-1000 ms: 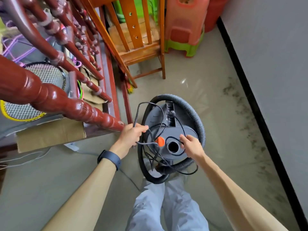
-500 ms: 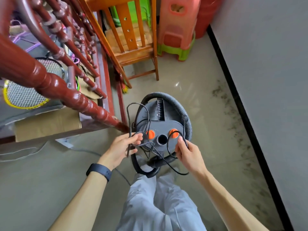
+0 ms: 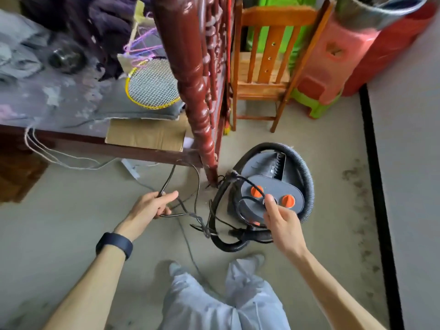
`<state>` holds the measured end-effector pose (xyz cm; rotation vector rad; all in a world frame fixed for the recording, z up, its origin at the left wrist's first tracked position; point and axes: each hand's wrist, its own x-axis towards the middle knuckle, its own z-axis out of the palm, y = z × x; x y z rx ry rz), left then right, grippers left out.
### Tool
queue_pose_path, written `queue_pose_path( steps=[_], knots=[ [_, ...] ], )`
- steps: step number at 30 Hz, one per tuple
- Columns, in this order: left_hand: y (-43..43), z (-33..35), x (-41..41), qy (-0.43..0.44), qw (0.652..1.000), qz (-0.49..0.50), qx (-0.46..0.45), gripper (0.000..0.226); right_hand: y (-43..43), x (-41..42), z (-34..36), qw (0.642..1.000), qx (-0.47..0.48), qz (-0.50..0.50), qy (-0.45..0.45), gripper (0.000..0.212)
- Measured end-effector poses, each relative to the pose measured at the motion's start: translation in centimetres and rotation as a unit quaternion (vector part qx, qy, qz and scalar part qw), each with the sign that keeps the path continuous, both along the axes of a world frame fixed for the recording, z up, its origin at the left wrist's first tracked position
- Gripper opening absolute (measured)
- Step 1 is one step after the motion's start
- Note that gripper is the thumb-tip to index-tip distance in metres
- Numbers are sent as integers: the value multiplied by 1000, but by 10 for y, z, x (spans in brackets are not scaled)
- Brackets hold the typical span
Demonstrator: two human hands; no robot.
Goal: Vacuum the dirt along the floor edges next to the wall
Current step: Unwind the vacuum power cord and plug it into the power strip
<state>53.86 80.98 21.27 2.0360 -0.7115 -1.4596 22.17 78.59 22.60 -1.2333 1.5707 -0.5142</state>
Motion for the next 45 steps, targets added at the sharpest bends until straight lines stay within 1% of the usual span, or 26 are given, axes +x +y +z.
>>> queue_pose_path(
  steps=[2,3,6,9,13,16,17,19,20,22,23,25,27,29,31,32,34,36,37,39,40,41,42,43,45],
  knots=[
    [14,3,23,-25,999,9,-19,55,4,24,2,1000,-5,0,17,63],
    [22,4,35,-39,999,0,-30,56,8,38,5,1000,-9,1,27,63],
    [45,0,81,-106,990,-82,-49,54,25,84,8,999,-20,-5,43,60],
    [68,-19,141,-198,963,-182,-25,55,51,132,4,997,-30,-43,55,58],
    [104,-30,217,-313,909,-274,14,49,94,190,-3,992,-68,-83,62,57],
    [120,-31,269,-380,880,-284,-11,32,114,229,-10,991,-67,-75,88,63],
    [120,-32,282,-402,873,-278,-5,29,117,243,-13,991,-62,-69,97,66],
    [114,-36,301,-429,865,-256,41,33,117,271,-19,991,-44,-66,112,72],
    [109,-38,307,-433,863,-250,65,36,116,285,-21,991,-30,-60,119,72],
    [97,-43,317,-427,862,-255,99,39,112,311,-28,990,-13,-43,135,67],
    [92,-46,323,-415,866,-258,102,37,111,324,-32,989,-8,-37,141,65],
    [84,-55,329,-381,882,-264,89,22,107,348,-42,989,17,-23,145,60],
    [61,-73,342,-356,882,-298,81,5,94,376,-71,990,59,-52,118,53],
    [55,-71,340,-323,893,-309,58,6,92,385,-79,992,75,-52,93,45],
    [39,-74,342,-253,918,-304,37,7,82,399,-95,992,84,-71,68,42],
    [29,-77,345,-216,927,-304,41,8,76,411,-107,989,104,-92,42,42],
    [12,-80,349,-137,941,-304,63,16,68,435,-123,977,166,-133,-11,36],
    [-6,-84,350,-66,948,-300,81,20,64,459,-129,965,205,-154,-61,25],
    [-16,-87,349,-32,953,-287,86,21,62,470,-132,963,213,-146,-77,24],
    [-37,-94,348,32,961,-257,101,19,59,489,-140,966,218,-119,-78,37],
    [-45,-97,348,53,960,-254,108,18,58,497,-146,966,216,-119,-72,45],
    [-51,-102,349,57,954,-273,107,16,59,503,-155,967,214,-127,-61,53],
    [-56,-109,351,46,944,-312,97,14,60,508,-165,966,212,-144,-47,56],
    [-61,-120,355,16,927,-367,77,13,60,512,-175,964,209,-164,-32,54],
    [-74,-142,365,-60,880,-470,25,9,63,521,-198,958,196,-212,5,43]
  ],
)
